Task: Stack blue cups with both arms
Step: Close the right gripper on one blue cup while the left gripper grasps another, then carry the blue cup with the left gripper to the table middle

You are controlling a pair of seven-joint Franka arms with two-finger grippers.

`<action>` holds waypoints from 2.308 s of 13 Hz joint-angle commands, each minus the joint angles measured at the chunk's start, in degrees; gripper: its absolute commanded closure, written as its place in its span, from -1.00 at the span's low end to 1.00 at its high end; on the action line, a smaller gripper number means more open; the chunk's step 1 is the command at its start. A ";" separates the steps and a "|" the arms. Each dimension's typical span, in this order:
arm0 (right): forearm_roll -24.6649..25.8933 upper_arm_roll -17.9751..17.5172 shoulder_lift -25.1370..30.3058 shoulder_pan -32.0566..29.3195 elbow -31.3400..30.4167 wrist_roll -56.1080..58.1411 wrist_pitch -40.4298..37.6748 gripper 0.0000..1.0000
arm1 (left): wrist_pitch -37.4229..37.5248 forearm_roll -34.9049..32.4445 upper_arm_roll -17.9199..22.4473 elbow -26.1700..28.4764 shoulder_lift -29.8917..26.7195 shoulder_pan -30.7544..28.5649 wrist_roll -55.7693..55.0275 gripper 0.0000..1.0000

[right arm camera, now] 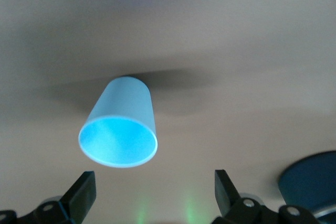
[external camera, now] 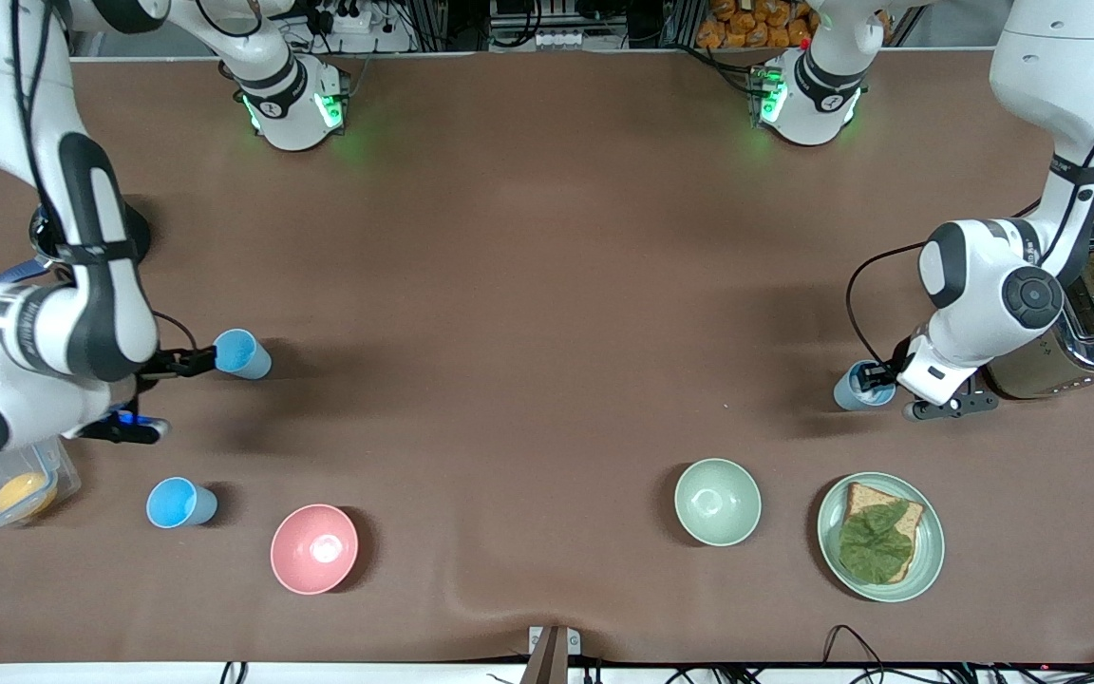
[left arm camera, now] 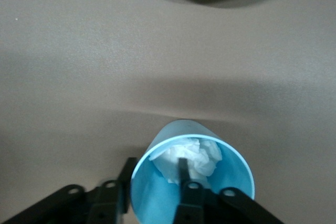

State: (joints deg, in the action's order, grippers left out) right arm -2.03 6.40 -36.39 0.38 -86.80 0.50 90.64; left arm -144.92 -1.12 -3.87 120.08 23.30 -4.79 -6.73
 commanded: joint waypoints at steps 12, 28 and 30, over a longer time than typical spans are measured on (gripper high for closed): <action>-0.87 -0.34 -0.78 0.06 -8.65 1.60 6.83 0.79 | 6.14 -2.39 -17.57 -11.61 2.52 18.21 -41.11 1.00; -18.44 -3.32 5.28 10.15 -6.99 -17.26 3.84 0.97 | 13.06 -15.23 -17.22 -25.60 9.51 32.39 -73.43 -1.00; -18.54 -3.32 5.28 14.19 -4.80 -25.16 4.10 0.97 | 19.03 -15.32 -17.31 -25.60 2.84 29.24 -71.07 -1.00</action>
State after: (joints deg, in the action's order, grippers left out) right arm -19.43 2.58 -32.66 11.31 -92.53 -18.13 94.73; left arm -131.52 -14.73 -21.23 92.84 33.96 26.94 -78.02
